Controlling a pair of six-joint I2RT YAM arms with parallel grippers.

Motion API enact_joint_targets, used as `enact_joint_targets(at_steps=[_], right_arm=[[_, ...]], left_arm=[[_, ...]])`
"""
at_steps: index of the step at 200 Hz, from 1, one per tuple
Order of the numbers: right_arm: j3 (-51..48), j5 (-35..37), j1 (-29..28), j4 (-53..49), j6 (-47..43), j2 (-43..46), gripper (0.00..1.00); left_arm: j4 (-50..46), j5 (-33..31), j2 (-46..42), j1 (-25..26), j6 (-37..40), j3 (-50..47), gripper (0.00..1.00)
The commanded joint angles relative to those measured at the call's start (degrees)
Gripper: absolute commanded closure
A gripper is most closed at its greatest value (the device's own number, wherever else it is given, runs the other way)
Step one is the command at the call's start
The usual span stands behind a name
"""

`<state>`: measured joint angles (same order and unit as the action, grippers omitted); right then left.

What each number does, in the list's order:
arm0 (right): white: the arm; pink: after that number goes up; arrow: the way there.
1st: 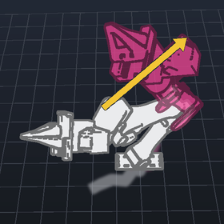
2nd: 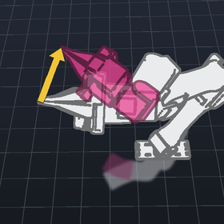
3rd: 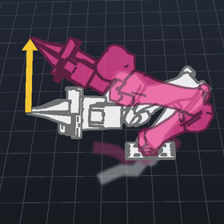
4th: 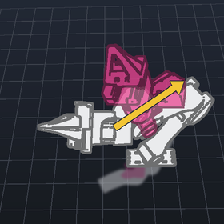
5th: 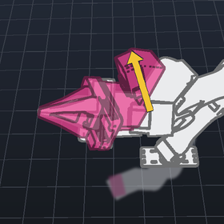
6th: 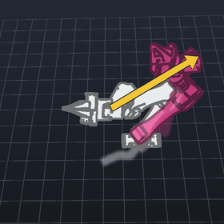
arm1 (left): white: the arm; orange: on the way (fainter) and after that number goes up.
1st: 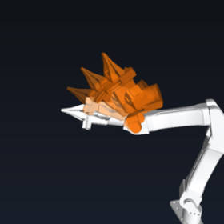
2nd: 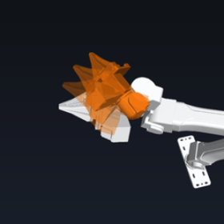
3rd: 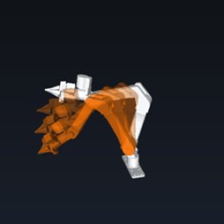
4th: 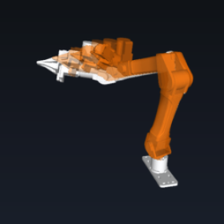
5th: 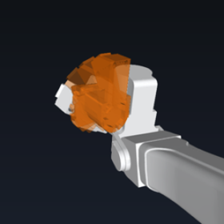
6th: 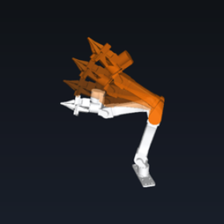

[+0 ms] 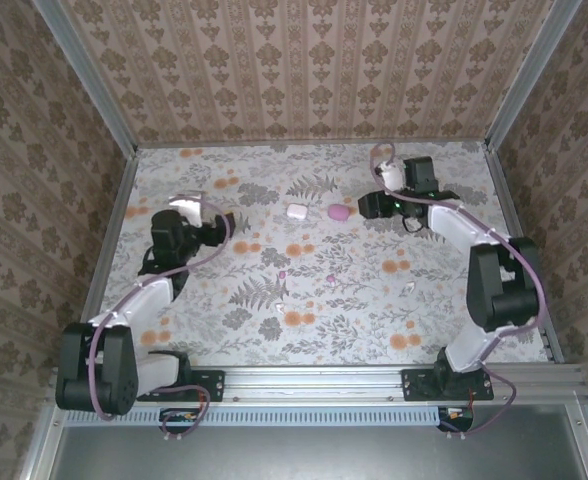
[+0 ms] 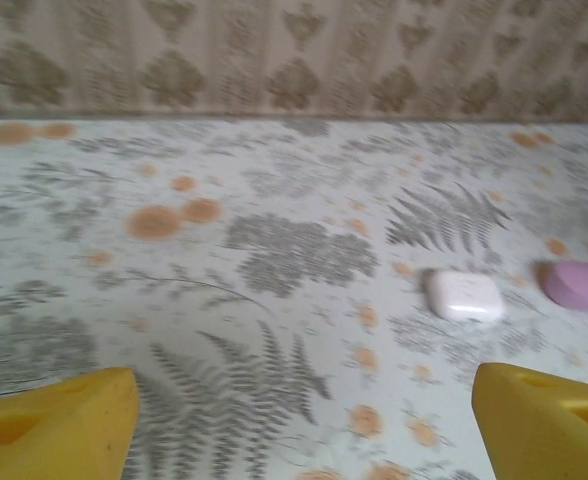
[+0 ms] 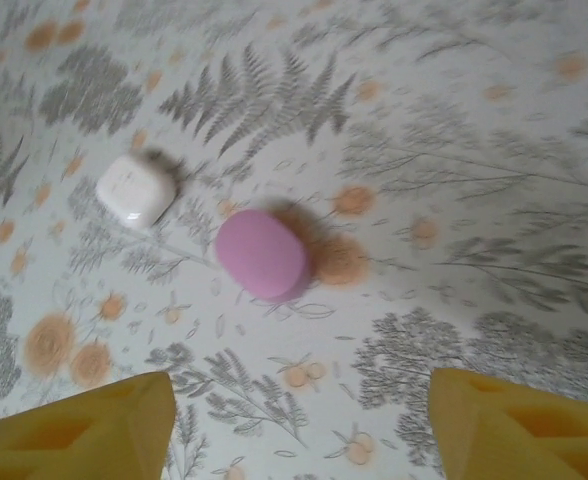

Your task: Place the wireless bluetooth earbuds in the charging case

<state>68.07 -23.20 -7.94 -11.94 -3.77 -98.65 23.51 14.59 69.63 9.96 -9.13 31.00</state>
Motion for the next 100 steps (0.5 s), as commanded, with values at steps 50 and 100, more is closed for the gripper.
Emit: enact_joint_targets(at_steps=[50, 100], right_arm=[[13.5, 8.6, -9.3, -15.0, -23.5, -12.0, 0.40], [17.0, 10.4, -9.7, -15.5, -35.9, -16.9, 0.37]], left_arm=[[-5.5, 4.7, -0.3, 2.3, 1.7, 1.2, 0.15], [-8.0, 4.2, -2.5, 2.3, 4.6, 0.5, 0.15]])
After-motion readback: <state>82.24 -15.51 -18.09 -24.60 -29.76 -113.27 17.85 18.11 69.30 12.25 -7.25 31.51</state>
